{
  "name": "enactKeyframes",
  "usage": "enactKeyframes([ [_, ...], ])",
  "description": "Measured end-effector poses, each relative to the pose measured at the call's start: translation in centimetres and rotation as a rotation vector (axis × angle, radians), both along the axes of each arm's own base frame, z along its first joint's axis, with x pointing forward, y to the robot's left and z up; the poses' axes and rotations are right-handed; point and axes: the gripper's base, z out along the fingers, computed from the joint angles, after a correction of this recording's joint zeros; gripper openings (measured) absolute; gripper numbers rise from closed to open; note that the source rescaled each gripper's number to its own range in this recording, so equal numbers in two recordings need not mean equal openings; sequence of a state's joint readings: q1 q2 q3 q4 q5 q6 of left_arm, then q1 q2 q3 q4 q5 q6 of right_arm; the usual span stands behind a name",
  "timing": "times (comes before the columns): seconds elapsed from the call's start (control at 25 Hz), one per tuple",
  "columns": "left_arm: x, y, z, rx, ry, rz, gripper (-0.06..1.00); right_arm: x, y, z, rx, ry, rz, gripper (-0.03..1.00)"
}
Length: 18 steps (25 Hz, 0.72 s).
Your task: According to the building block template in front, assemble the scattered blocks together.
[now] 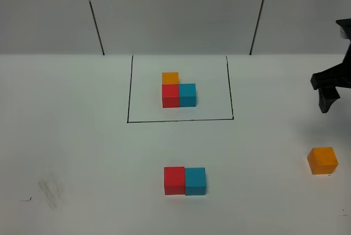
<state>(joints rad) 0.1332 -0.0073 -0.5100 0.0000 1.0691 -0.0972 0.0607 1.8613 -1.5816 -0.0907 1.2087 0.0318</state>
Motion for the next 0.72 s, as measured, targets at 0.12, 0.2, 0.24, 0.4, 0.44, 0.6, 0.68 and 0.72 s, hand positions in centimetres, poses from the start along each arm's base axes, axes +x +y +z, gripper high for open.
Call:
enactKeyframes([
  [0.12, 0.0, 0.0, 0.0, 0.0, 0.0, 0.0, 0.6, -0.1, -0.2, -0.2, 0.021, 0.008, -0.018, 0.79],
  [0.2, 0.0, 0.0, 0.0, 0.0, 0.0, 0.0, 0.6, -0.5, 0.0, -1.2, 0.039, 0.044, -0.022, 0.79],
  [0.24, 0.0, 0.0, 0.0, 0.0, 0.0, 0.0, 0.6, -0.9, 0.0, -2.0, 0.044, 0.075, -0.025, 0.79],
  [0.4, 0.0, 0.0, 0.0, 0.0, 0.0, 0.0, 0.6, -2.8, 0.1, -5.5, 0.057, 0.185, -0.033, 0.79],
  [0.44, 0.0, 0.0, 0.0, 0.0, 0.0, 0.0, 0.6, -3.2, 0.1, -6.4, 0.061, 0.195, -0.034, 0.79],
  [0.6, 0.0, 0.0, 0.0, 0.0, 0.0, 0.0, 0.6, -4.0, 0.2, -9.0, 0.08, 0.153, -0.038, 0.79],
  [0.68, 0.0, 0.0, 0.0, 0.0, 0.0, 0.0, 0.6, -4.1, 0.2, -9.9, 0.082, 0.115, -0.037, 0.79],
  [0.72, 0.0, 0.0, 0.0, 0.0, 0.0, 0.0, 0.6, -4.2, 0.2, -10.2, 0.083, 0.104, -0.036, 0.79],
])
